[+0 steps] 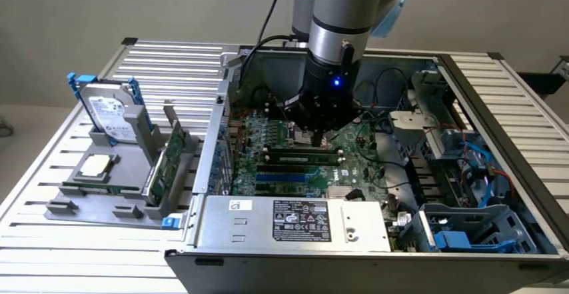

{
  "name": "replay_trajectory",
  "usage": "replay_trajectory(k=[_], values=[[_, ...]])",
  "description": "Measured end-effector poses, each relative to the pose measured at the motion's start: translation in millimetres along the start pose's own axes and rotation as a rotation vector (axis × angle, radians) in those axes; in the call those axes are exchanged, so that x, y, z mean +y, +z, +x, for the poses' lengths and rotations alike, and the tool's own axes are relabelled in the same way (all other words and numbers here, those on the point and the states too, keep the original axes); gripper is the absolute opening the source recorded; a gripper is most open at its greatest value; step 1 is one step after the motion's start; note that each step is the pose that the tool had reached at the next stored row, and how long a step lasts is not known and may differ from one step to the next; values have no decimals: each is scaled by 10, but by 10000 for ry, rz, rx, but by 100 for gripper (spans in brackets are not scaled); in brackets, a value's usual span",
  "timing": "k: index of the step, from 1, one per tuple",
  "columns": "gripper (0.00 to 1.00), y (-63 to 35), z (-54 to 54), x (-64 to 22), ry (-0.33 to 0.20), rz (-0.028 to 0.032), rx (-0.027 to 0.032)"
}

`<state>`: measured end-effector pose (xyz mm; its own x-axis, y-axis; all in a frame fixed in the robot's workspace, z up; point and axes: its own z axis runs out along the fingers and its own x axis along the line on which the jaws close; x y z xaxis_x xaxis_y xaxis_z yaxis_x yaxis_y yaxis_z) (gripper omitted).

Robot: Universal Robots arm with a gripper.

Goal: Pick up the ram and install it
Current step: 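Press down the ram until it locks into place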

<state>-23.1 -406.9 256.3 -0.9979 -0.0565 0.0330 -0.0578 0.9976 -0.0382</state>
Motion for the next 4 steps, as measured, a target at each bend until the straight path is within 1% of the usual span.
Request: replay_trajectory(k=[4], values=[[11, 0, 0, 0, 0, 0, 0]])
